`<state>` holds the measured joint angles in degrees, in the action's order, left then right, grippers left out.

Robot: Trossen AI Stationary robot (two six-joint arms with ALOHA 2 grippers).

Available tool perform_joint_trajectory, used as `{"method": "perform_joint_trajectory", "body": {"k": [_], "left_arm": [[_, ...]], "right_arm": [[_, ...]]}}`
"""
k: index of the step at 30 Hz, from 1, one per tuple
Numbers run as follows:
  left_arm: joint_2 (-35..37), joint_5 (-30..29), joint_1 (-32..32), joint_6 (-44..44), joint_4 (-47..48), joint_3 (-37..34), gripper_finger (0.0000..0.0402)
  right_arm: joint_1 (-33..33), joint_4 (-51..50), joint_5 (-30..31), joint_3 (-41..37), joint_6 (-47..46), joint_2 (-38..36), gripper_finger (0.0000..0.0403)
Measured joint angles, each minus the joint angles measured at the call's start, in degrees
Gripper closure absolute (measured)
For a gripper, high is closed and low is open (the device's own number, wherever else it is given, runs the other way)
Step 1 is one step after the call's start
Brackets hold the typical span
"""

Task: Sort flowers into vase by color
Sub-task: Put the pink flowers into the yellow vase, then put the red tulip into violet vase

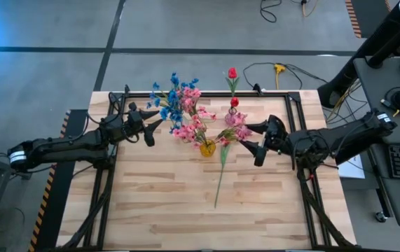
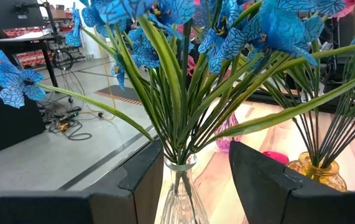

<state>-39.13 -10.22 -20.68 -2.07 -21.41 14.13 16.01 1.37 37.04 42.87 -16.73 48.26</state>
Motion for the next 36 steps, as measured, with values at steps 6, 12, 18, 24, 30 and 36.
{"method": "perform_joint_trajectory", "body": {"k": [6, 12, 18, 24, 30, 36], "left_arm": [[0.0, 0.0, 0.02, 0.0, 0.0, 0.0, 0.0235], [0.0, -1.23, 0.0, 0.0, 0.02, 0.0, 0.0235], [0.0, -1.44, 0.02, 0.01, 0.02, 0.0, 0.0235], [0.27, -1.38, 0.02, 1.36, 0.1, 0.0, 0.0235], [2.47, 0.44, 3.82, 4.55, 1.89, 0.0, 0.0235], [4.43, 1.16, 11.93, 7.57, 1.72, 0.0, 0.0235]], "right_arm": [[0.0, 0.03, -0.01, 0.0, -0.23, -2.04, 0.0099], [0.0, 0.05, -0.01, 0.0, -1.2, -3.2, 0.0099], [0.0, 0.13, 0.01, 0.0, -3.73, -4.98, 0.0099], [0.0, 0.19, 0.32, 0.0, -7.49, -7.61, 0.0099], [0.0, 0.23, -0.19, 0.0, -9.06, -10.09, 0.0104], [0.0, 0.86, -8.05, 0.22, -10.93, -11.31, 0.011]]}}
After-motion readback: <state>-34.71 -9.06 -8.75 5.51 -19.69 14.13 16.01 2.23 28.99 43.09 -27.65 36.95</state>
